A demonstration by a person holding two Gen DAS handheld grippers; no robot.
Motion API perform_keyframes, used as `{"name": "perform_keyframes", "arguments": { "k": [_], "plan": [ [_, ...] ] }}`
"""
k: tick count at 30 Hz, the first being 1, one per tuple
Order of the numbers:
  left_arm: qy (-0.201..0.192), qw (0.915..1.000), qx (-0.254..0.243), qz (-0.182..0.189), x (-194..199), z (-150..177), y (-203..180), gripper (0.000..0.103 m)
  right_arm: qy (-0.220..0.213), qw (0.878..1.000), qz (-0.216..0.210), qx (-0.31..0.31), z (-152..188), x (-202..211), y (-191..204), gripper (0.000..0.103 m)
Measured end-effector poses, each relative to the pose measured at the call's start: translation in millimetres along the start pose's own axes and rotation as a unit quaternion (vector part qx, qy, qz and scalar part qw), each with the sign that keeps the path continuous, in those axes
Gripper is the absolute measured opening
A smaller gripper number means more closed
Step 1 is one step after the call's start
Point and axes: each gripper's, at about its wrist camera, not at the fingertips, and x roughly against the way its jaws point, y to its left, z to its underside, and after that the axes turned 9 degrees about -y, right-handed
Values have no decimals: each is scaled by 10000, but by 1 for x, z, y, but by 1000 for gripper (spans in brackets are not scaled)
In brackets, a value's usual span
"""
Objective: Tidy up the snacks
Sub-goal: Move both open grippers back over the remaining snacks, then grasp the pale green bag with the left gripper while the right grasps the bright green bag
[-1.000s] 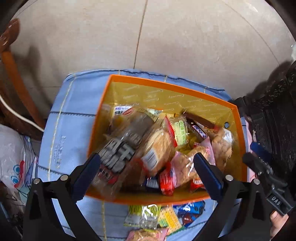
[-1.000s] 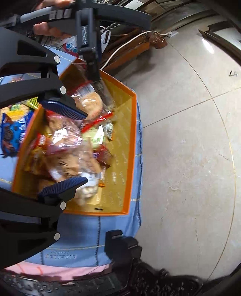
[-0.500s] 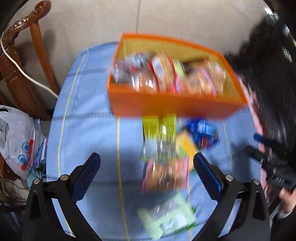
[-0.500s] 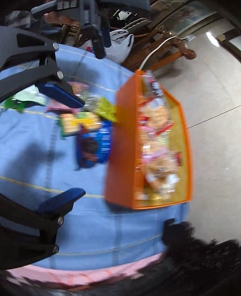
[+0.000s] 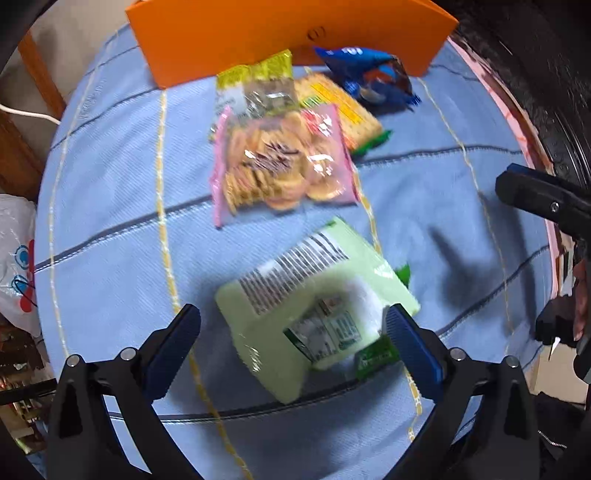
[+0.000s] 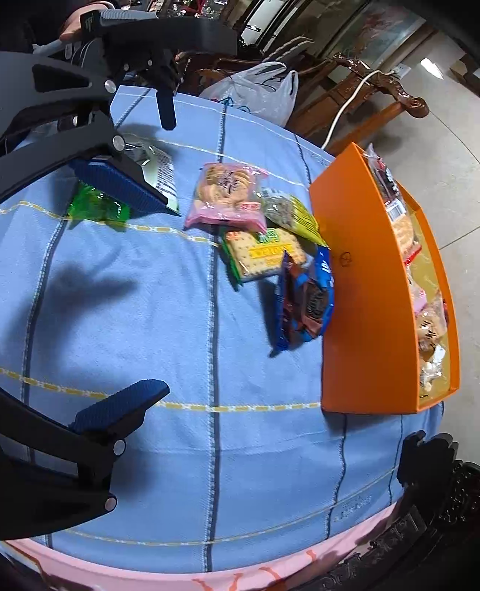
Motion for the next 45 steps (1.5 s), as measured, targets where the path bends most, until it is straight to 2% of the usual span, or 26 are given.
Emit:
{"name": "perform_keyframes", "arguments": {
  "k": [5, 6, 7, 8, 9, 10, 11, 12, 15, 19, 23, 24, 25, 26, 27, 28, 30, 32, 34, 36, 39, 41, 42, 43, 44, 45],
  "plan": [
    [65, 9991, 348, 247, -19, 4, 7, 99, 164, 9998, -64, 85, 10, -3, 6, 93],
    [63, 9988, 434, 213, -23, 5, 11, 89, 200, 9997, -73, 93, 12, -3, 7, 93],
    [48, 9988, 481, 12, -28, 6, 19, 71, 220, 9997, -87, 105, 14, -4, 8, 93],
    [-94, 9988, 481, -60, -27, 5, 24, 60, 238, 9996, -96, 119, 16, -3, 9, 93],
    [-95, 9980, 618, 47, -26, 5, 34, 46, 256, 9995, -107, 148, 18, -3, 12, 93],
    [-77, 9968, 756, 236, -26, 5, 42, 38, 270, 9994, -132, 175, 19, -2, 13, 93],
    [-46, 9947, 918, 463, -26, 7, 54, 36, 294, 9992, -151, 207, 20, -3, 15, 93],
    [-45, 9935, 1017, 511, -27, 9, 62, 35, 363, 9987, -168, 302, 23, -5, 20, 93],
    [-12, 9927, 1105, 480, -29, 12, 71, 36, 585, 9939, -220, 908, 35, -15, 48, 93],
    [21, 9942, 1032, 291, -29, 13, 69, 43, 868, 9826, -448, 1581, 54, -33, 87, 93],
    [67, 9938, 1075, 269, -28, 13, 67, 45, 879, 9773, -306, 1902, 66, -55, 113, 91],
    [56, 9938, 1081, 271, -27, 14, 70, 45, 923, 9746, -302, 2018, 70, -64, 120, 88],
    [56, 9938, 1077, 250, -26, 15, 72, 49, 990, 9716, -166, 2142, 74, -71, 124, 74],
    [44, 9940, 1071, 198, -23, 16, 75, 52, 902, 9665, -20, 2402, 77, -72, 131, 56],
    [15, 9941, 1078, 145, -19, 17, 78, 60, 862, 9598, 105, 2668, 80, -72, 138, 46],
    [-45, 9939, 1100, 87, -14, 16, 80, 65, 880, 9617, 42, 2595, 77, -71, 137, 36],
    [-123, 9939, 1093, 110, -6, 14, 82, 72, 793, 9740, -101, 2118, 66, -62, 122, 36],
    [-266, 9949, 964, 155, 2, 8, 76, 77, 687, 9795, -101, 1894, 57, -50, 105, 36],
    [-405, 9978, 487, 199, 6, 4, 59, 86, 617, 9846, -65, 1634, 53, -40, 89, 36],
    [-347, 9993, -12, 136, 4, 1, 43, 86, 564, 9886, 22, 1399, 50, -33, 71, 36],
    [-252, 9970, -728, 100, -10, 3, 16, 86, 562, 9930, 73, 1039, 51, -28, 48, 36],
    [-116, 9921, -1250, -76, -25, 6, 1, 86, 543, 9942, 97, 921, 51, -27, 43, 36],
    [-88, 9852, -1666, -391, -33, 13, -7, 89, 532, 9945, 106, 896, 51, -26, 38, 36],
    [-293, 9792, -1951, -485, -33, 16, -13, 90, 525, 9948, 101, 864, 52, -25, 35, 36],
    [-374, 9757, -2118, -431, -32, 17, -15, 90, 511, 9951, 95, 836, 52, -24, 33, 36],
    [-328, 9769, -2088, -327, -32, 15, -13, 84, 507, 9953, 93, 822, 49, -22, 28, 36]
  ]
}}
